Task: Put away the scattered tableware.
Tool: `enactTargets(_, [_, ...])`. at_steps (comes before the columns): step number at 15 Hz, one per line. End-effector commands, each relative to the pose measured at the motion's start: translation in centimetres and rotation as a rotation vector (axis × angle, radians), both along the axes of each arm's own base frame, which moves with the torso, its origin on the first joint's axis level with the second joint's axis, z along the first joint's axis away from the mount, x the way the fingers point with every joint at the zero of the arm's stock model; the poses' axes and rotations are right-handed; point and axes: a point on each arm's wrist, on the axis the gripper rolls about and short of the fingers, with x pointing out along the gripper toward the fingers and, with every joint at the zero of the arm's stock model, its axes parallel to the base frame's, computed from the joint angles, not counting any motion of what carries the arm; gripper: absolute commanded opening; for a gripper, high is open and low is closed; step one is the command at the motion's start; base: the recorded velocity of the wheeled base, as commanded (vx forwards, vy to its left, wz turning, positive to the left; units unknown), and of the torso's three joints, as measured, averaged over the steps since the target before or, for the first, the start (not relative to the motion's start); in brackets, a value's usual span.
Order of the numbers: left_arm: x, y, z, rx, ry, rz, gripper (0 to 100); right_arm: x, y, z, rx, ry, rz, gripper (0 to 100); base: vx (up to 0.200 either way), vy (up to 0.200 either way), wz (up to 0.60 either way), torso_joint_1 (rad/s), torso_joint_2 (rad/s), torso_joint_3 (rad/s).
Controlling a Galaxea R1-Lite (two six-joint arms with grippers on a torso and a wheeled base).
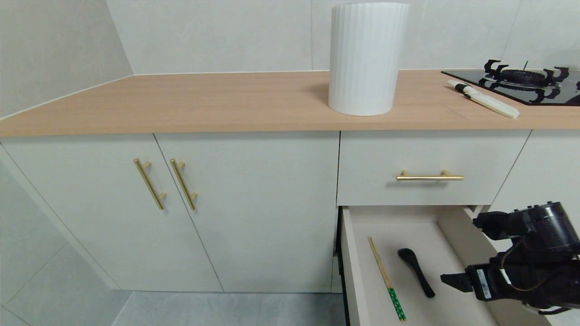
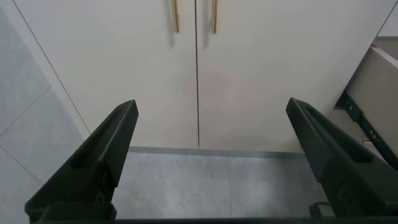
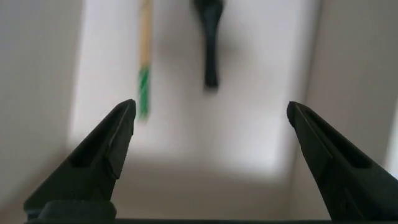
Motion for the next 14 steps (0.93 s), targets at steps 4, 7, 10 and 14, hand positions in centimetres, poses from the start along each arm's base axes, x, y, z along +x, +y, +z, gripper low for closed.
enactTargets(4, [0.0, 0.0, 0.0, 0.003, 0.0, 0.001, 100, -3.5, -0.2, 4.5, 0.061, -0.092, 0.07, 100, 0.0, 0.0, 0.0, 0.0, 0.0, 0.0])
enactTargets(7, [0.0, 0.0, 0.0, -0.001, 0.0, 0.001, 100, -3.6, -0.1, 4.5, 0.059, -0.093, 0.076, 100, 0.0, 0.0, 0.0, 0.0, 0.0, 0.0])
enactTargets(10, [0.0, 0.0, 0.0, -0.001, 0.0, 0.001, 100, -3.9, 0.1, 4.4, 0.055, -0.09, 0.09, 100, -0.133, 0.0, 0.0, 0.0, 0.0, 0.006])
enactTargets(14, [0.0, 0.0, 0.0, -0.001, 0.0, 0.001, 100, -4.1, 0.5, 4.2, 0.051, -0.082, 0.109, 100, -0.2, 0.0, 0.0, 0.002, 0.0, 0.007])
